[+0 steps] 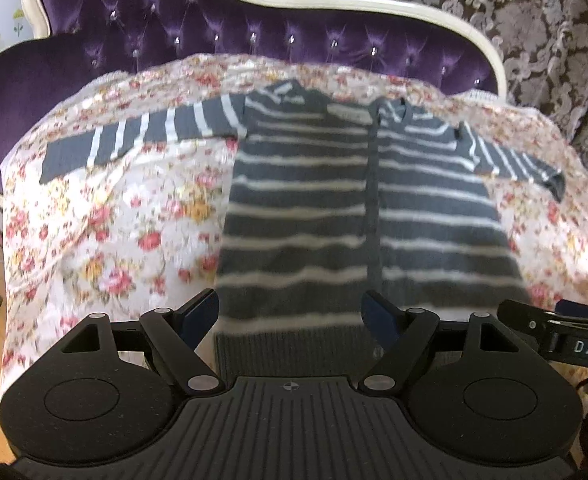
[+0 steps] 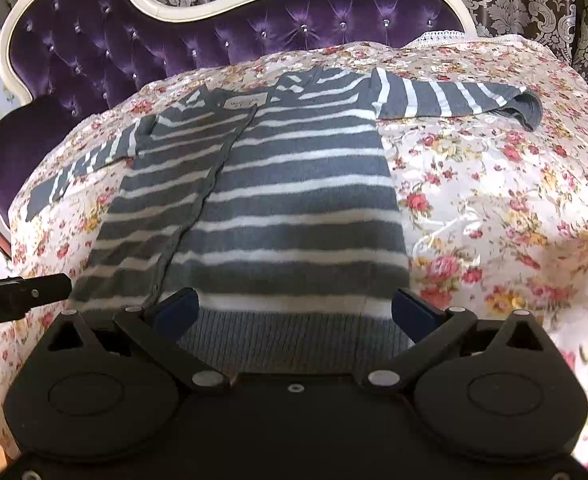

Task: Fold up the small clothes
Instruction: 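Move the right tool to the striped sleeve cuff and close on it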

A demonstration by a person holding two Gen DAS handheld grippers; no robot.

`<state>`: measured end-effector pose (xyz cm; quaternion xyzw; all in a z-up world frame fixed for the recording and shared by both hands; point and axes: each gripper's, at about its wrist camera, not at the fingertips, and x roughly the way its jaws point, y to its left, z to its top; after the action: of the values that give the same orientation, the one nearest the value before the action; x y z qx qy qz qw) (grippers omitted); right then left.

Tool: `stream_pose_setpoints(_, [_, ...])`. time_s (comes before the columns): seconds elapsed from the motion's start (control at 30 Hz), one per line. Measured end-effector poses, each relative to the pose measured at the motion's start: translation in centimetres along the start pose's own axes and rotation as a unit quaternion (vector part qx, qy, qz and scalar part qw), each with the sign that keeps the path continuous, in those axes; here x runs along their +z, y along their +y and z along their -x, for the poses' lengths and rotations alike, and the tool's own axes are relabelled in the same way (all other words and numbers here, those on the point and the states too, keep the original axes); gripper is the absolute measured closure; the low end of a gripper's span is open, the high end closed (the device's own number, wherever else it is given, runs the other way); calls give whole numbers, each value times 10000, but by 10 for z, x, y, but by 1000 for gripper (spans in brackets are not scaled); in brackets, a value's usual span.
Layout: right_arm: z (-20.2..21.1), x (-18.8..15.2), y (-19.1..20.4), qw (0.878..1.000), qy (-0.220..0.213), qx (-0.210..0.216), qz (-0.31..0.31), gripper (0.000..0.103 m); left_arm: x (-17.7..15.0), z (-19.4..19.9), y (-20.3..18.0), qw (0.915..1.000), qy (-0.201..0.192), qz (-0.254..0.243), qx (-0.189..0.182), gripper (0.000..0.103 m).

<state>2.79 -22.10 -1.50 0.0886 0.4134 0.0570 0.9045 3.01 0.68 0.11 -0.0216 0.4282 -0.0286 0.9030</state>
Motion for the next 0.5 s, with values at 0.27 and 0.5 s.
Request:
stream_pose_setpoints(0.27, [-10, 33, -24, 9981, -164, 329, -493, 1, 31, -2, 5, 9992, -385, -2, -125, 26])
stream_pose_setpoints(0.5, [-28, 67, -64, 9887, -224, 695, -1311, 1, 60, -5, 8, 9960, -818, 61, -355, 26])
